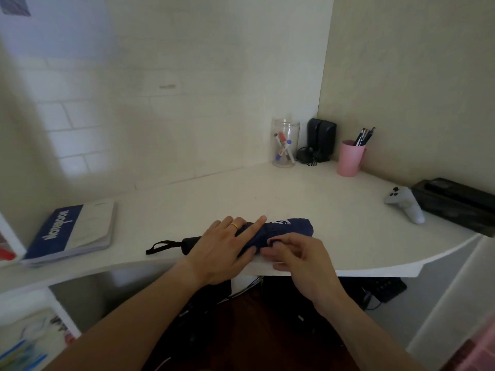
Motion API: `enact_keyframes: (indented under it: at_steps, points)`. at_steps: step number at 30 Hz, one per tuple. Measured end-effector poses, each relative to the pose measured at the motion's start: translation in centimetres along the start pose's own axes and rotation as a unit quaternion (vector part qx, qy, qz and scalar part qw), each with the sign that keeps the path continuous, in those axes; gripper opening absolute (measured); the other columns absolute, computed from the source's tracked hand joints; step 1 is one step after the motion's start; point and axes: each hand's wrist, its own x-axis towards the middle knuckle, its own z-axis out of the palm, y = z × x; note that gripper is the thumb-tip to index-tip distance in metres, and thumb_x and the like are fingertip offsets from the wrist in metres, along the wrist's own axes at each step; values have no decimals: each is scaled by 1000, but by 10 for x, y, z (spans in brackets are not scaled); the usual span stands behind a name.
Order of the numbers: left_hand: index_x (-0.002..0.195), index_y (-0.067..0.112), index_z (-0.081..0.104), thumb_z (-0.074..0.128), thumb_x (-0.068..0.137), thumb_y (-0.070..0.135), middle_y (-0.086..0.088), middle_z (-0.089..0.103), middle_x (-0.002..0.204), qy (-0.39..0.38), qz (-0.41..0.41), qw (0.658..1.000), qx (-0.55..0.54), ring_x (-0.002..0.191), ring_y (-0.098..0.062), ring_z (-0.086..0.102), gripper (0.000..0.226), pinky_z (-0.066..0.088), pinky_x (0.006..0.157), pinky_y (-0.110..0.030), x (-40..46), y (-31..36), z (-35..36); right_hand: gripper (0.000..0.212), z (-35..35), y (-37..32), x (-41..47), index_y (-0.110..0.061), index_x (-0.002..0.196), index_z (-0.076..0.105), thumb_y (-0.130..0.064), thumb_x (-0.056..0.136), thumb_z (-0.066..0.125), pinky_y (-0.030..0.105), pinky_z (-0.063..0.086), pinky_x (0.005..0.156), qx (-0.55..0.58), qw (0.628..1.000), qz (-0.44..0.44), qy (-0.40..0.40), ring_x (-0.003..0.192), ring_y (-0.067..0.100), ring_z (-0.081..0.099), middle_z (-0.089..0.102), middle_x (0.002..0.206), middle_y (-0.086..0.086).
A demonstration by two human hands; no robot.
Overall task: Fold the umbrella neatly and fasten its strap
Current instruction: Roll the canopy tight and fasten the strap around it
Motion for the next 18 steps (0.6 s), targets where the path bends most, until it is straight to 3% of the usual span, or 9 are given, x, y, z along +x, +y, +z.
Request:
enact_keyframes:
  at_steps: [2,5,9,13,16,18]
  points:
    - [162,30,8,28,104,48,-7,57,129,2,-4,1000,5,105,-25,55,64,48,89,-41,-2,1,1,14,-5,-4,9,-16,100,78,-11,94,66,27,60,69,-88,995,-40,20,74,10,75,80,79,-1]
    - [161,30,17,36,103,46,-7,58,126,7,-3,1000,-22,104,-25,56,63,50,85,-41,-6,5,1,9,-11,-9,25,-24,89,82,-19,86,75,23,56,73,-195,977,-76,49,74,6,69,76,79,-9]
    - [158,27,30,44,100,44,-3,58,123,22,-5,999,-25,103,-21,56,62,50,82,-36,-10,9,2,4,-14,-12,37,-24,78,81,-20,78,81,28,58,72,-204,975,-57,64,68,9,70,77,75,-6]
    - [152,22,40,50,98,41,-1,60,120,31,-5,999,-39,99,-20,57,57,49,81,-35,-11,12,-1,11,-13,-11,42,-28,71,78,-19,76,81,7,46,59,-224,971,-54,68,61,-7,64,77,67,-2]
    - [148,19,45,52,98,39,-1,60,119,34,-4,998,-45,100,-20,58,54,49,81,-35,-11,12,-3,10,-11,-12,46,-29,70,77,-21,75,81,10,45,60,-257,963,-52,67,58,-6,62,75,63,-5]
    - [146,19,46,53,98,38,0,60,120,35,-1,998,-51,102,-19,58,53,49,83,-35,-11,11,-3,5,-11,-12,48,-27,75,79,-23,73,82,18,49,66,-290,953,-67,64,66,-1,65,74,71,-9]
